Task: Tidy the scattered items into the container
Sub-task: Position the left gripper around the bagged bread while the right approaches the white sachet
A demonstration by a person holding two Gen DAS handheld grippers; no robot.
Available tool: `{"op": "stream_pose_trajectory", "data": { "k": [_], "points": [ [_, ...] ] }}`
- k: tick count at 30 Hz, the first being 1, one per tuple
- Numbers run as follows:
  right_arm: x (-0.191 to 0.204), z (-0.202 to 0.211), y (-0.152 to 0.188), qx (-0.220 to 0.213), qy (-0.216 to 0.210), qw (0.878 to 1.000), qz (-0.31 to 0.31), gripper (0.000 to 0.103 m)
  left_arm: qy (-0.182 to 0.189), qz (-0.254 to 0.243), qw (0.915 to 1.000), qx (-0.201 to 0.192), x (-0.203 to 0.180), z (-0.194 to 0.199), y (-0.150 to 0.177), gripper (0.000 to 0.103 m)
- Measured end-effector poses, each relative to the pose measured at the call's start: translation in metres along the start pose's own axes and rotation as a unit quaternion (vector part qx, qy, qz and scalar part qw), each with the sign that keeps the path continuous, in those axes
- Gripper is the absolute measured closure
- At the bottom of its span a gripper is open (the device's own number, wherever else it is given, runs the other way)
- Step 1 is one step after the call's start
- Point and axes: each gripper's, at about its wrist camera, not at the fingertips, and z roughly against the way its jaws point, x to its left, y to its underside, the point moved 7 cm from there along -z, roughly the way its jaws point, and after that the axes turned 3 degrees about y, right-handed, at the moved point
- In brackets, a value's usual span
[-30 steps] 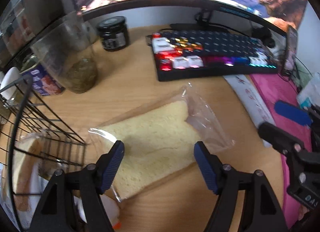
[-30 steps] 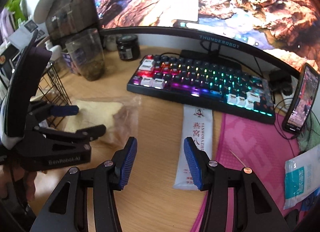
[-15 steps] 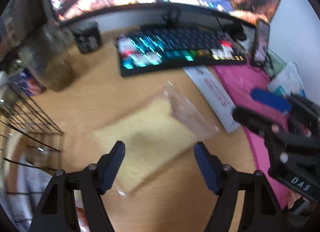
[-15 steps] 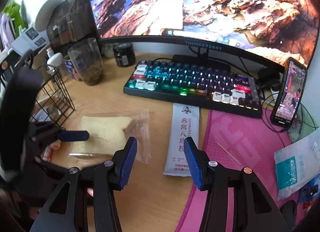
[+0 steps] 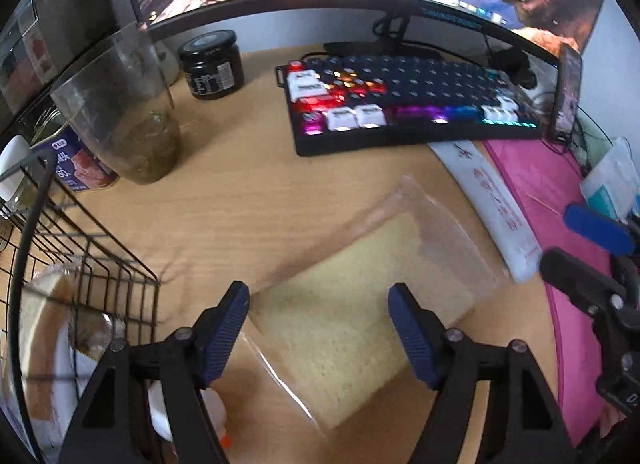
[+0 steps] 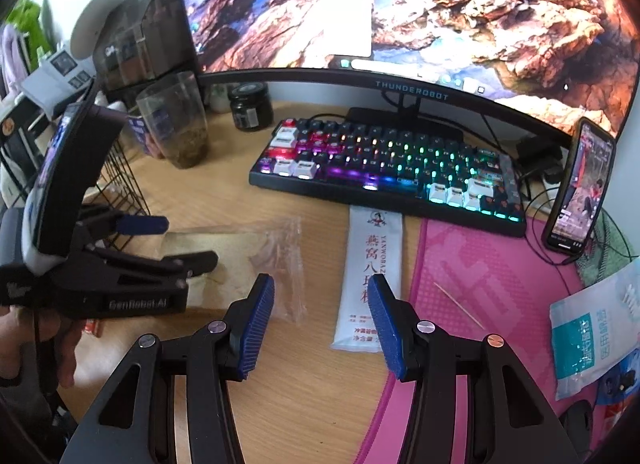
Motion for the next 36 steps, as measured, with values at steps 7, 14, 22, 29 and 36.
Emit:
{"op": "stream_pose_trajectory", "data": {
  "k": [7,14,22,29,36],
  "points": [
    [0.006,0.0,0.021,0.023,0.0,1.0,0.008,0.054,0.036,-0.023,0.9989,0.02,-0.028,0.013,0.027,0.027],
    [-0.001,0.005,0.047,0.049,0.007,0.999,0.002,0.054,0.034,-0.006,0.9994,-0.01,-0.014,0.033,0.009,0.027],
    [0.007,-0.018,0.062,0.081,0.006,0.997,0.013,0.054,-0.005,-0.003,0.9998,0.017,0.011,0.007,0.012,0.026],
    [0.013,-0.035,0.05,0.075,0.011,0.997,0.02,0.054,0.033,-0.029,0.9985,0.034,-0.011,0.014,0.03,0.026],
    [0.015,-0.043,0.037,0.064,0.008,0.998,0.018,0.054,0.069,-0.043,0.9954,0.052,-0.029,0.019,0.041,0.027]
  ]
}}
